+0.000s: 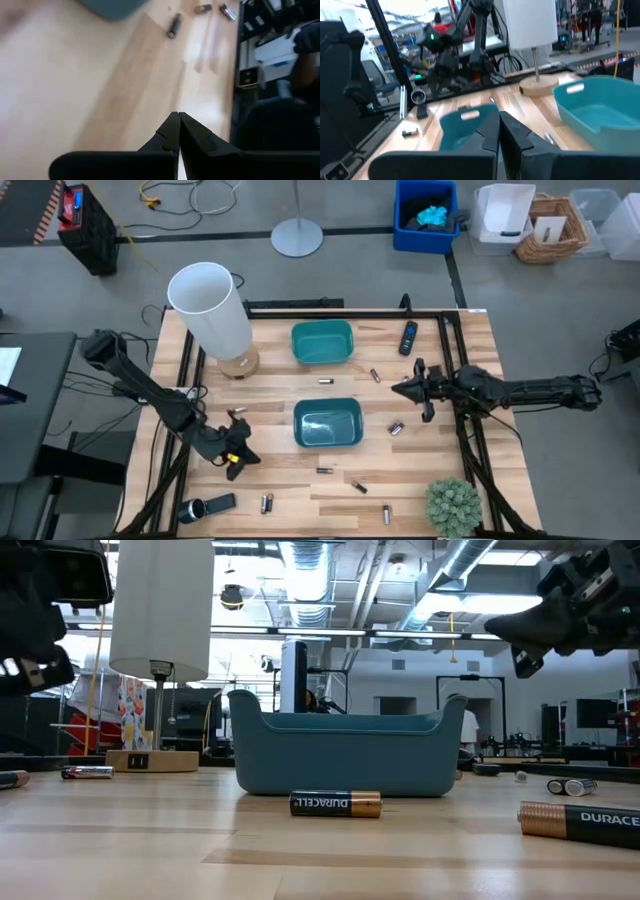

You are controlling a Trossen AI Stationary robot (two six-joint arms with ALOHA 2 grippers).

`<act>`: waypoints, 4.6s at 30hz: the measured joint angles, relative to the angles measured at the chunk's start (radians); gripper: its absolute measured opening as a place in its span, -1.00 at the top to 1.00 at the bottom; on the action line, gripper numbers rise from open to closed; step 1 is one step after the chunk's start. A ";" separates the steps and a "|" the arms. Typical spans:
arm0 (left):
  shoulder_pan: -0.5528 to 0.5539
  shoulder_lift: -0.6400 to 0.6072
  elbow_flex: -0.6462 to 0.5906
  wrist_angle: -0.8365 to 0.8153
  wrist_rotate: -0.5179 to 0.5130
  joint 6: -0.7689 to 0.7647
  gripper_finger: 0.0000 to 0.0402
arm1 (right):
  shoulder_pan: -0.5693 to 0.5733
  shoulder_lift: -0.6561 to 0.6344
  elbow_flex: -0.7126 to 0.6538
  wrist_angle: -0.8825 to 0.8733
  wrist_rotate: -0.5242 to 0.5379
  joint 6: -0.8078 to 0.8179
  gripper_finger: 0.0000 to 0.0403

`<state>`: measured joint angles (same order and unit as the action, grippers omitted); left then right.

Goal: Sort batteries
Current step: Put the black battery into the green bin

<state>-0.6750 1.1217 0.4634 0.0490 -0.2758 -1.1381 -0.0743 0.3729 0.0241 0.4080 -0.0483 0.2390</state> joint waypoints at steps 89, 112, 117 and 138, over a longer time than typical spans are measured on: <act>0.012 0.435 0.274 -0.787 0.043 -0.642 0.67 | 0.000 0.000 0.003 -0.072 0.000 0.016 0.85; 0.011 0.409 0.279 -0.763 -0.082 -0.551 0.79 | 0.000 0.000 0.003 -0.083 0.000 0.016 0.85; 0.014 0.405 0.278 -0.696 -0.170 -0.475 0.79 | 0.000 0.000 0.003 -0.083 0.000 0.016 0.85; 0.050 0.401 0.475 -0.388 -0.499 0.253 0.79 | 0.000 0.000 0.003 -0.086 0.000 0.016 0.85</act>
<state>-0.6255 1.5227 0.9384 -0.3393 -0.7751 -0.8852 -0.0742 0.3733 0.0269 0.3222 -0.0479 0.2550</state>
